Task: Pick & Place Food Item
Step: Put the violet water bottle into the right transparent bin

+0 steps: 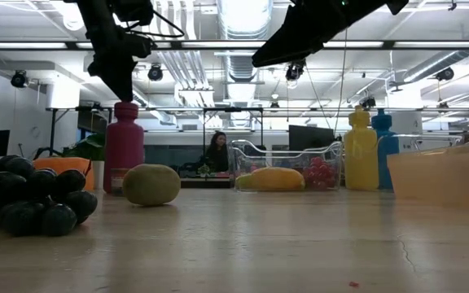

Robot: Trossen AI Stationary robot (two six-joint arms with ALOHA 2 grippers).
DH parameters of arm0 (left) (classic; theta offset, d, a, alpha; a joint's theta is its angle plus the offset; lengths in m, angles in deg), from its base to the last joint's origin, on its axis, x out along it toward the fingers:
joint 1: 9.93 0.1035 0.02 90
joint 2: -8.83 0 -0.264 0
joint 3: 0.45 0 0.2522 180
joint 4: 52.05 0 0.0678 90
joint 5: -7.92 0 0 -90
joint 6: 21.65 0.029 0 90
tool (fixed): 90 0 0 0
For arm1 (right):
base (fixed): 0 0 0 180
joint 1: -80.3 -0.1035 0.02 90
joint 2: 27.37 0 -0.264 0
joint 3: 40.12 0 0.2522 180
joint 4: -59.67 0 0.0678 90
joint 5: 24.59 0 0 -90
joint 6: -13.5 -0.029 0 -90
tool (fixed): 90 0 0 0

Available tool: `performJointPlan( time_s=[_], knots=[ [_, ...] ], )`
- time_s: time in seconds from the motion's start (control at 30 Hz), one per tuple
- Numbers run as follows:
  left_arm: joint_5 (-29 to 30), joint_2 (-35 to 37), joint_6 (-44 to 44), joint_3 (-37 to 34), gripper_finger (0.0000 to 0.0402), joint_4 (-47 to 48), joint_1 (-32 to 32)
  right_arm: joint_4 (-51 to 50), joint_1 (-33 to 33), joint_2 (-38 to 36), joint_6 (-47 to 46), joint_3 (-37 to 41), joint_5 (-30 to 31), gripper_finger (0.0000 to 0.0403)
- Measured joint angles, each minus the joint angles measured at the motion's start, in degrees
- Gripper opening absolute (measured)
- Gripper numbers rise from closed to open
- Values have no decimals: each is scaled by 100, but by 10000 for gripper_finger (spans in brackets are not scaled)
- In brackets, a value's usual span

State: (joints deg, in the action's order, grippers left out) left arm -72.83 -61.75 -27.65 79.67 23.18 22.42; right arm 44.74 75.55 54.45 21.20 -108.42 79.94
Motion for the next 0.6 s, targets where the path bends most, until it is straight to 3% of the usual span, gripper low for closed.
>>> performJointPlan(
  time_s=[0.4,0.6],
  knots=[
    [64,4,3,-1,53,3,0,0,2,0,0,2,0,242],
    [64,4,3,-1,50,1,0,-1,0,0,0,0,0,249]
  ],
)
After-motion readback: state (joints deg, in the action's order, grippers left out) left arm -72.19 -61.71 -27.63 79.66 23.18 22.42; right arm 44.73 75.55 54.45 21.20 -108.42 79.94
